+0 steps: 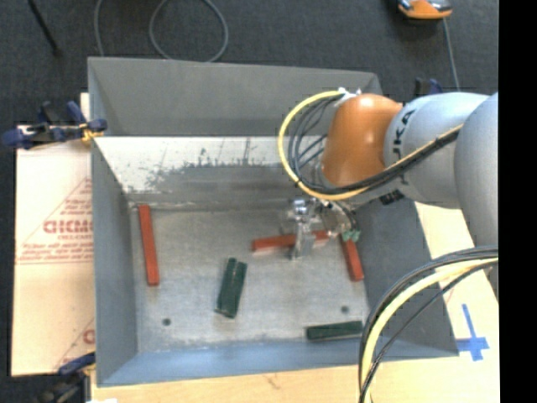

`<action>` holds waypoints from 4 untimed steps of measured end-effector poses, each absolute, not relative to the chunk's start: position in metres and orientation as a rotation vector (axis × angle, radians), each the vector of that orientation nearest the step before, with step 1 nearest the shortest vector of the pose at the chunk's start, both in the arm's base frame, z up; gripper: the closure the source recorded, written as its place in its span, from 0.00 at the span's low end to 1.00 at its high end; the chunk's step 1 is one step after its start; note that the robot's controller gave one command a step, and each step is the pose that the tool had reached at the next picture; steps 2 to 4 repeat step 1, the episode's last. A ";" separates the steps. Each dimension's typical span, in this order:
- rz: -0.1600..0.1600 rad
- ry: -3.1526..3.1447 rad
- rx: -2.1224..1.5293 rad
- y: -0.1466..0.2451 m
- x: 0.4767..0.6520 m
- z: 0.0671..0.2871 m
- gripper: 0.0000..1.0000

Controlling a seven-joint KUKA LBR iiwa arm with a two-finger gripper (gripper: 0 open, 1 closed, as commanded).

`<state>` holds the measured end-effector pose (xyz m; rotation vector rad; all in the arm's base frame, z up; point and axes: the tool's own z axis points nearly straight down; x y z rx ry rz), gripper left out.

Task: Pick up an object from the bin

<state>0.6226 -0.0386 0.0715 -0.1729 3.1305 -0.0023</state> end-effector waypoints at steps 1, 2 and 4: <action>-0.005 3.122 -0.170 -0.030 0.657 0.242 1.00; -0.005 3.122 -0.170 -0.030 0.657 0.242 1.00; -0.005 3.122 -0.170 -0.030 0.657 0.242 1.00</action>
Offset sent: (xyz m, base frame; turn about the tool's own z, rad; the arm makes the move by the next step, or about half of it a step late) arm 0.0307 0.0105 0.1641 0.0039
